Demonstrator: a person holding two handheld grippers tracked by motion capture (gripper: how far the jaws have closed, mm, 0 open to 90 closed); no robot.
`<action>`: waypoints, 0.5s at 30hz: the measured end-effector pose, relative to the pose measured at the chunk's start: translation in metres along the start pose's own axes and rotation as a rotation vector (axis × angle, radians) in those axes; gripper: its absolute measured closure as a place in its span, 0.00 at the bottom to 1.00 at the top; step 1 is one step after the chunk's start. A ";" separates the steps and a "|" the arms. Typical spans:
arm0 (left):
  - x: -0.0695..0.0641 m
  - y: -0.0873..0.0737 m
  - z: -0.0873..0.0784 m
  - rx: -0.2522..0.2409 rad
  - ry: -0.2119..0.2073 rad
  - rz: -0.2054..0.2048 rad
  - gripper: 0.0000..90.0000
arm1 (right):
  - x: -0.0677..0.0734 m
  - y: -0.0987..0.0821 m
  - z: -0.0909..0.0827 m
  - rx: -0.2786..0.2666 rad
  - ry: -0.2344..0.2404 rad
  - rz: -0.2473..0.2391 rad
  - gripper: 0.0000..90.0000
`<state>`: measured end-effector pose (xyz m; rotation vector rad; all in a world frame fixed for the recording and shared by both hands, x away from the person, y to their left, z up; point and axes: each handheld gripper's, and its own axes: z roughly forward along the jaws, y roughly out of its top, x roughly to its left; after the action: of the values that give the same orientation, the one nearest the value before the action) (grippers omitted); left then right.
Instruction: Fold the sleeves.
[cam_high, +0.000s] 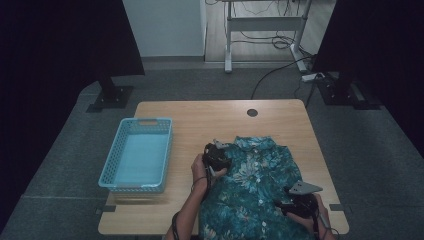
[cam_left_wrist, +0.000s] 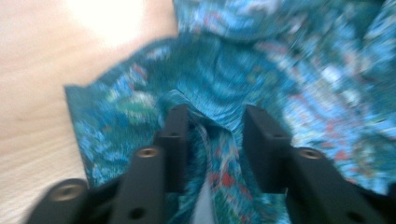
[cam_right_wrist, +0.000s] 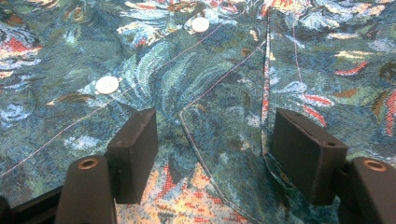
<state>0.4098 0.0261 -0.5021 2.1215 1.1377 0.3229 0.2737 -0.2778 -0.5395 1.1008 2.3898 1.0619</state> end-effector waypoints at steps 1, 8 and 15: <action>0.000 0.001 -0.005 -0.012 -0.002 0.000 0.61 | 0.000 0.000 0.000 0.000 0.000 0.000 0.35; 0.007 -0.002 -0.040 -0.080 -0.013 0.006 0.52 | 0.000 0.000 0.000 0.000 0.000 0.000 0.35; 0.023 -0.022 -0.044 -0.065 -0.026 -0.008 0.51 | 0.000 0.000 0.000 0.001 0.001 0.000 0.36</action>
<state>0.3871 0.0731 -0.4875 2.0585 1.1058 0.3228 0.2739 -0.2778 -0.5394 1.1017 2.3914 1.0610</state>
